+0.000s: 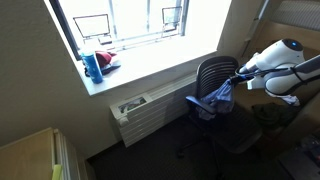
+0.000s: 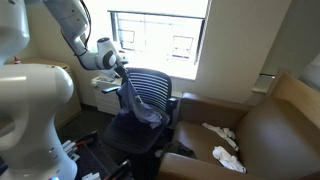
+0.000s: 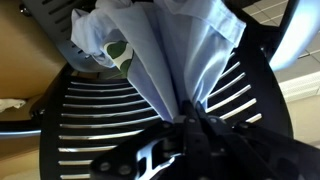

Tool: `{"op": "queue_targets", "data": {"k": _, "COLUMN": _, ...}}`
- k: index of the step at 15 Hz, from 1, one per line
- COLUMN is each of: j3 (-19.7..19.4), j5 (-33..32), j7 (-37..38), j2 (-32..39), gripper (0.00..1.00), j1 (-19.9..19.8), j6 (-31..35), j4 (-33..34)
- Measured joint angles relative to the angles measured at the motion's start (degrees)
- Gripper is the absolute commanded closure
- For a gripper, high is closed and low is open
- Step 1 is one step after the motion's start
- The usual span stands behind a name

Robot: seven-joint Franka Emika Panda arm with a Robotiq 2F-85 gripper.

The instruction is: Hang the blue shirt on the back of the chair

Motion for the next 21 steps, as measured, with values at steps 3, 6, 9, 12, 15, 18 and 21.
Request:
{"op": "queue_targets", "data": {"k": 3, "j3": -6.7, "j5": 0.3, "j7": 2.8, "j2": 1.8, "gripper": 1.00, "j1": 5.3, "j6": 6.3, "j4": 1.6}}
{"op": "queue_targets", "data": {"k": 6, "j3": -14.6, "j5": 2.7, "j7": 7.7, "j2": 2.8, "gripper": 1.00, "j1": 11.3, "j6": 7.1, "j4": 6.5}}
{"op": "queue_targets", "data": {"k": 9, "j3": -24.8, "j5": 6.2, "j7": 13.6, "j2": 2.8, "gripper": 1.00, "j1": 18.9, "j6": 3.8, "j4": 12.6}}
{"op": "queue_targets", "data": {"k": 12, "j3": -35.1, "j5": 8.2, "j7": 20.4, "j2": 3.4, "gripper": 0.99, "j1": 25.3, "j6": -1.5, "j4": 19.2}}
{"op": "queue_targets", "data": {"k": 15, "j3": -38.9, "j5": 8.3, "j7": 23.3, "j2": 4.8, "gripper": 1.00, "j1": 26.8, "j6": -3.5, "j4": 23.4}}
{"op": "queue_targets", "data": {"k": 18, "j3": -38.5, "j5": 7.0, "j7": 23.9, "j2": 5.0, "gripper": 1.00, "j1": 26.7, "j6": -3.0, "j4": 23.2}}
{"op": "queue_targets", "data": {"k": 21, "j3": -36.7, "j5": 7.6, "j7": 26.5, "j2": 5.4, "gripper": 1.00, "j1": 24.5, "j6": 3.4, "j4": 25.1}}
